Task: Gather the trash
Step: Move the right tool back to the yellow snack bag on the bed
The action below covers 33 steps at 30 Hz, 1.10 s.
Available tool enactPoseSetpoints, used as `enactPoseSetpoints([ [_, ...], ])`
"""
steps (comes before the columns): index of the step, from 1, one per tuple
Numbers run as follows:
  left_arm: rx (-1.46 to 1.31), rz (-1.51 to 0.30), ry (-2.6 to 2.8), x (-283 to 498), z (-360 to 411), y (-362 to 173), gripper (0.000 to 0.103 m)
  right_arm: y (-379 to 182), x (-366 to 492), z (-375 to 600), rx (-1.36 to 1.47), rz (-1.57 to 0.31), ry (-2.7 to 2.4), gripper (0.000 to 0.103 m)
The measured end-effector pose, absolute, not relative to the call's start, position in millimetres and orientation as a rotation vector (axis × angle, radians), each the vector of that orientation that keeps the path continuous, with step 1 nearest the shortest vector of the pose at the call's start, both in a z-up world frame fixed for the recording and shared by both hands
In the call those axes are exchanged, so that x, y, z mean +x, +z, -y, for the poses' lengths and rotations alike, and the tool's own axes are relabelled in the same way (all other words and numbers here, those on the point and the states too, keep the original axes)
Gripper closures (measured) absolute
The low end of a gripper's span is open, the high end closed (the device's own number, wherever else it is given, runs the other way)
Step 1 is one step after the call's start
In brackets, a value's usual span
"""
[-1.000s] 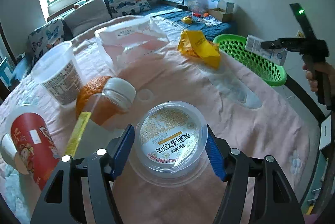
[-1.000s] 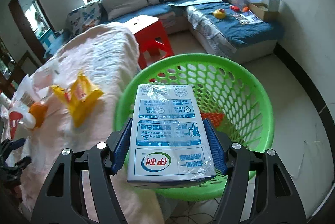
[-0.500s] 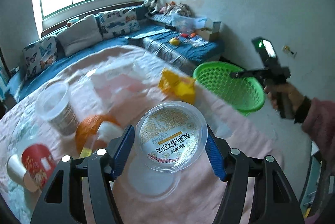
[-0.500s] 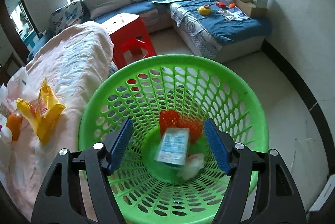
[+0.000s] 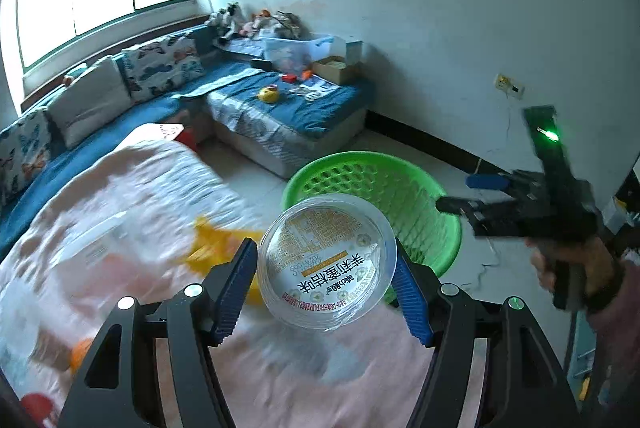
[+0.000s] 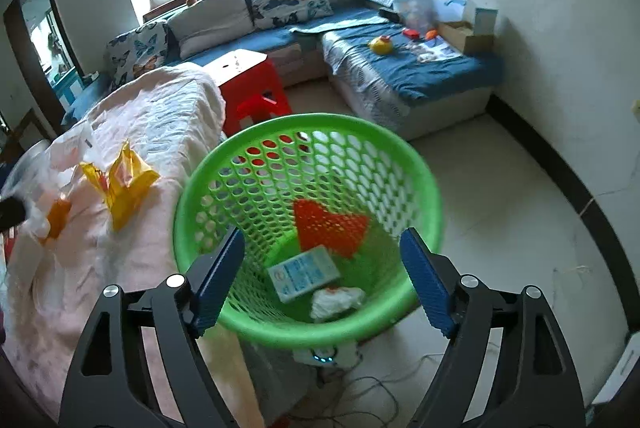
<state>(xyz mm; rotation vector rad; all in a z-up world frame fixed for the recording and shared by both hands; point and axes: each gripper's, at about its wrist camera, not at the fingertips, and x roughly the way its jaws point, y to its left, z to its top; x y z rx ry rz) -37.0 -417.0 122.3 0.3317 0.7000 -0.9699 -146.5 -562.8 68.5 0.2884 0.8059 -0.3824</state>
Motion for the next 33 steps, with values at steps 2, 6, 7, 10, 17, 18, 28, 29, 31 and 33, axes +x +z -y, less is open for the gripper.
enactPoseSetpoints([
  [2, 0.336, -0.711, -0.987, -35, 434, 119, 0.039, 71, -160, 563, 0.287, -0.8, -0.402, 0.022],
  [6, 0.353, -0.733, -1.008, -33, 472, 113, 0.039, 70, -179, 564, 0.302, -0.792, -0.416, 0.022],
  [7, 0.359, -0.733, -1.012, -33, 480, 111, 0.039, 70, -181, 564, 0.304, -0.791, -0.42, 0.022],
  [10, 0.365, -0.742, -1.016, -34, 494, 108, 0.032, 68, -190, 564, 0.316, -0.79, -0.42, 0.022],
  [17, 0.352, -0.704, -1.022, -39, 497, 115, 0.02, 69, -191, 555, 0.311, -0.797, -0.412, 0.022],
  [18, 0.341, -0.698, -1.019, -40, 490, 119, 0.02, 70, -190, 552, 0.307, -0.794, -0.405, 0.022],
  [28, 0.325, -0.664, -0.867, -37, 391, 138, 0.02, 90, -155, 506, 0.235, -0.766, -0.274, 0.021],
  [29, 0.315, -0.666, -0.852, -37, 377, 139, 0.02, 91, -148, 500, 0.226, -0.766, -0.252, 0.02],
  [31, 0.313, -0.67, -0.817, -36, 354, 139, 0.02, 94, -136, 491, 0.215, -0.765, -0.215, 0.02],
  [33, 0.311, -0.674, -0.779, -34, 332, 139, 0.02, 96, -125, 479, 0.198, -0.767, -0.179, 0.02],
])
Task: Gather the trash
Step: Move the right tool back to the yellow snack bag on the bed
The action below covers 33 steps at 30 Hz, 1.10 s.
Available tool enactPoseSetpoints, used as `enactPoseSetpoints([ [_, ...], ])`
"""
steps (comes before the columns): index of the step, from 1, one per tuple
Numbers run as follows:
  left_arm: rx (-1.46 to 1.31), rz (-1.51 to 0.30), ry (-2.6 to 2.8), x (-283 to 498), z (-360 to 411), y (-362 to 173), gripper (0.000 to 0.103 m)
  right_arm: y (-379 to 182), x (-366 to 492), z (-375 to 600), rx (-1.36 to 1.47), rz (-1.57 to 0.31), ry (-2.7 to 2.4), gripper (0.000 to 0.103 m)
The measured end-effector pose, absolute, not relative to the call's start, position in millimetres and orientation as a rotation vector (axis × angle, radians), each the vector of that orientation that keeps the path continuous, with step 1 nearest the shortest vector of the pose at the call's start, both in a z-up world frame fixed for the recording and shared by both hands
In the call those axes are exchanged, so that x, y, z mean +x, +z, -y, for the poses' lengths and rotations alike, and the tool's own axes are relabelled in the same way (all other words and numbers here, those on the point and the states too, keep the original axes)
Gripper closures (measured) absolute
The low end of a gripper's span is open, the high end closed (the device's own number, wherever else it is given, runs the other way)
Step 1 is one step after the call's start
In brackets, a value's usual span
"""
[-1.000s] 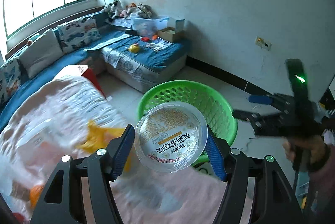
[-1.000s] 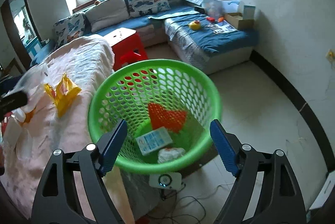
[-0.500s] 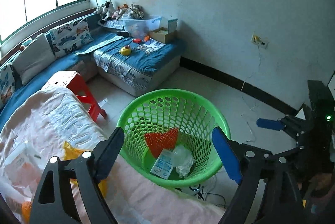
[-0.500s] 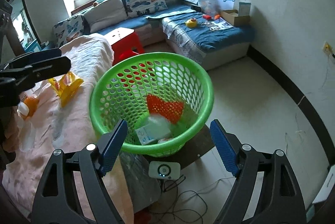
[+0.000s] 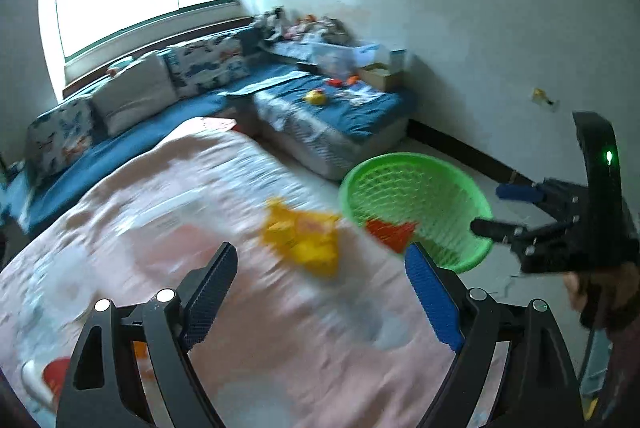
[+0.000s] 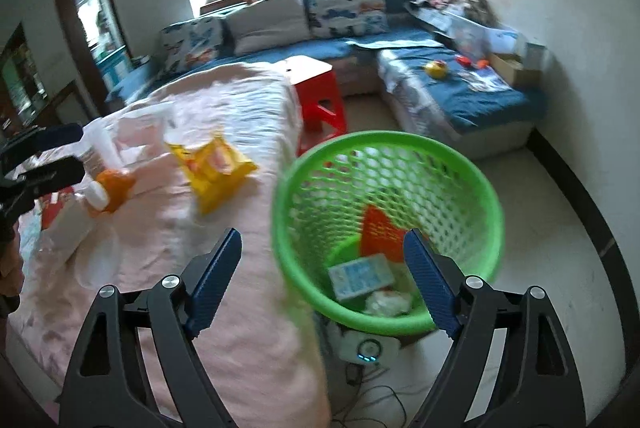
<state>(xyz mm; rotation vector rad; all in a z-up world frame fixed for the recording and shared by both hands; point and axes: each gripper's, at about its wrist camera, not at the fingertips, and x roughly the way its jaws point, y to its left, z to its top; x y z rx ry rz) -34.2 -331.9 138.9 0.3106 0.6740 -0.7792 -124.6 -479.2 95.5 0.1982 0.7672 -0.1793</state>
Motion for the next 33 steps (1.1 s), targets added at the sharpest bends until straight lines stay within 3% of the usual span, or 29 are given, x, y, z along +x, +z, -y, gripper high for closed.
enactPoseSetpoints([
  [12, 0.262, -0.816, -0.607, -10, 205, 107, 0.019, 96, -61, 425, 0.135, -0.787, -0.023, 0.019],
  [24, 0.322, -0.969, -0.634, 19, 193, 63, 0.018, 80, -24, 420, 0.135, -0.847, 0.033, 0.019],
  [33, 0.301, -1.037, -0.671, 31, 190, 48, 0.036, 66, 0, 419, 0.104, -0.898, 0.044, 0.019],
])
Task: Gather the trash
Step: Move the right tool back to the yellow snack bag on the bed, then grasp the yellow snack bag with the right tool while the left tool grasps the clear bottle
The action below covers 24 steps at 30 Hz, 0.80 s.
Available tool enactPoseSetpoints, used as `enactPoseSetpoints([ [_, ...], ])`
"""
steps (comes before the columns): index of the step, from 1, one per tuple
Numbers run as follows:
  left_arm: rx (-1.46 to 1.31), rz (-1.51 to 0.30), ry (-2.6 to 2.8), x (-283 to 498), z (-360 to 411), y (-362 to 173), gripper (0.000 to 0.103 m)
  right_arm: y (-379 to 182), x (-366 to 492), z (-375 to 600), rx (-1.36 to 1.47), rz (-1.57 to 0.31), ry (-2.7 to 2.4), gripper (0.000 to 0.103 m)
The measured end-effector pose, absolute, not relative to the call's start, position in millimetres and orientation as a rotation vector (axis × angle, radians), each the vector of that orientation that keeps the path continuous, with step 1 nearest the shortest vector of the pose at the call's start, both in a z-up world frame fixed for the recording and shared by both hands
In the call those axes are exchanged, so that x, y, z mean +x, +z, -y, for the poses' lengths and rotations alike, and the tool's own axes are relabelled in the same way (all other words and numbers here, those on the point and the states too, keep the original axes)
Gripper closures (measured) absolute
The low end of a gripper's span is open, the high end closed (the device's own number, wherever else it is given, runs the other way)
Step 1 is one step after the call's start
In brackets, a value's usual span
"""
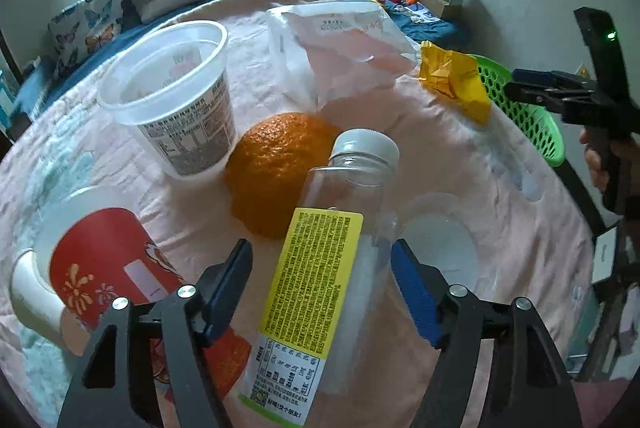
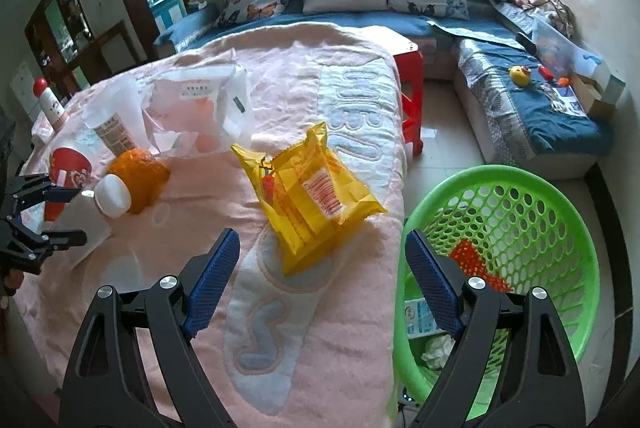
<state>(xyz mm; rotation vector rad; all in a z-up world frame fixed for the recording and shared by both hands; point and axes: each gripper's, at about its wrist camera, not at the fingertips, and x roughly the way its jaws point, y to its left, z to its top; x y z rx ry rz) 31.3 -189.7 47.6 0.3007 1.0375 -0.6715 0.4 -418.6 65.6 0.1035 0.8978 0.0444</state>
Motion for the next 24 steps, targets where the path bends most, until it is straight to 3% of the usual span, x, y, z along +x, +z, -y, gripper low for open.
enactPoseSetpoints([
  [3, 0.308, -1.043, -0.686, 29, 193, 47, 0.04, 60, 10, 416, 0.091, -0.91, 0.052, 0.019],
  [19, 0.31, -1.076, -0.721, 30, 195, 45, 0.04, 33, 64, 412, 0.034, -0.996, 0.132, 0.017],
  [24, 0.31, -1.084, -0.726, 33, 195, 44, 0.044, 24, 71, 414, 0.006, -1.021, 0.104, 0.023],
])
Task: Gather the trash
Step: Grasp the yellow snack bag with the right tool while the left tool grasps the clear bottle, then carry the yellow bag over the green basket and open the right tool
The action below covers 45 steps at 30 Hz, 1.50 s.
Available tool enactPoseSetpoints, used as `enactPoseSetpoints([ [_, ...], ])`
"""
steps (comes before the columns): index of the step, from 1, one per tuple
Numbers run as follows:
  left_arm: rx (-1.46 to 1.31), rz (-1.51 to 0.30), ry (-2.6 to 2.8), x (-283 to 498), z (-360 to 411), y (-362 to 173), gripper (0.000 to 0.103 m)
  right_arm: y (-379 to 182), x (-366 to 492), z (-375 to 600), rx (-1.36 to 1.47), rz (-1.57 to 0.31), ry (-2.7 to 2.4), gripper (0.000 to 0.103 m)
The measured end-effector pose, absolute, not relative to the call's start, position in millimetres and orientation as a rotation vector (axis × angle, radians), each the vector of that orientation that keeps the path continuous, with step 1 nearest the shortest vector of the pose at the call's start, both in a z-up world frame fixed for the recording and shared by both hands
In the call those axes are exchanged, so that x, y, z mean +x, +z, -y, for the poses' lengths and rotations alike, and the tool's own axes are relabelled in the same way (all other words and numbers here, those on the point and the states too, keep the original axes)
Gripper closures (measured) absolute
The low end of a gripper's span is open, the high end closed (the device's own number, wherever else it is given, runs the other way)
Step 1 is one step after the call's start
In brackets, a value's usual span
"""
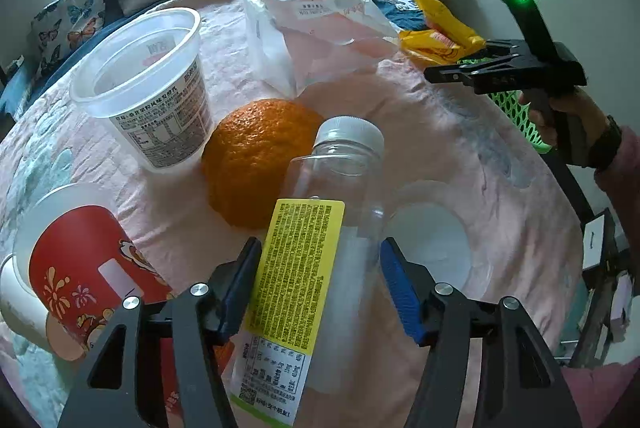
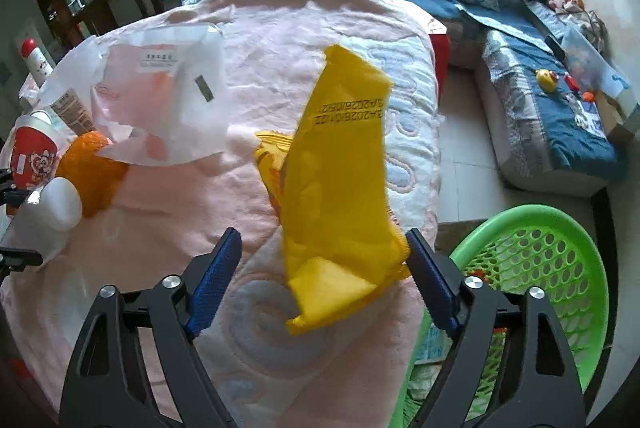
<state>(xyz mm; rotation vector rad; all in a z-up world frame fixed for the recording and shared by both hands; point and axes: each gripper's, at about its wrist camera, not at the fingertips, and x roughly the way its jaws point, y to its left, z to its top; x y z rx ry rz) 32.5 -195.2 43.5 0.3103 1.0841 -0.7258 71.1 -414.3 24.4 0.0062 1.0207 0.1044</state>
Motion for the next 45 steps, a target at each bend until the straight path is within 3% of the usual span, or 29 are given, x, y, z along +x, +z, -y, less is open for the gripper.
enactPoseSetpoints([
  [4, 0.303, -1.074, -0.725, 30, 195, 45, 0.046, 23, 70, 421, 0.035, -1.006, 0.089, 0.028],
  [10, 0.31, -1.051, -0.718, 22, 194, 49, 0.05, 34, 66, 430, 0.085, -0.954, 0.064, 0.029],
  [12, 0.309, -1.04, -0.718, 19, 194, 52, 0.051, 36, 65, 432, 0.106, -0.943, 0.063, 0.034],
  [17, 0.308, -1.02, -0.721, 13, 192, 58, 0.053, 36, 63, 436, 0.119, -0.941, 0.054, 0.063],
  [23, 0.295, -1.0, -0.707, 9, 182, 71, 0.054, 45, 46, 439, 0.158, -0.897, 0.053, 0.076],
  [34, 0.255, -0.915, -0.726, -9, 181, 106, 0.055, 74, -6, 467, 0.176, -0.829, -0.032, 0.077],
  [45, 0.274, -0.857, -0.875, -17, 267, 129, 0.055, 34, -56, 547, 0.232, -0.943, -0.281, 0.074],
])
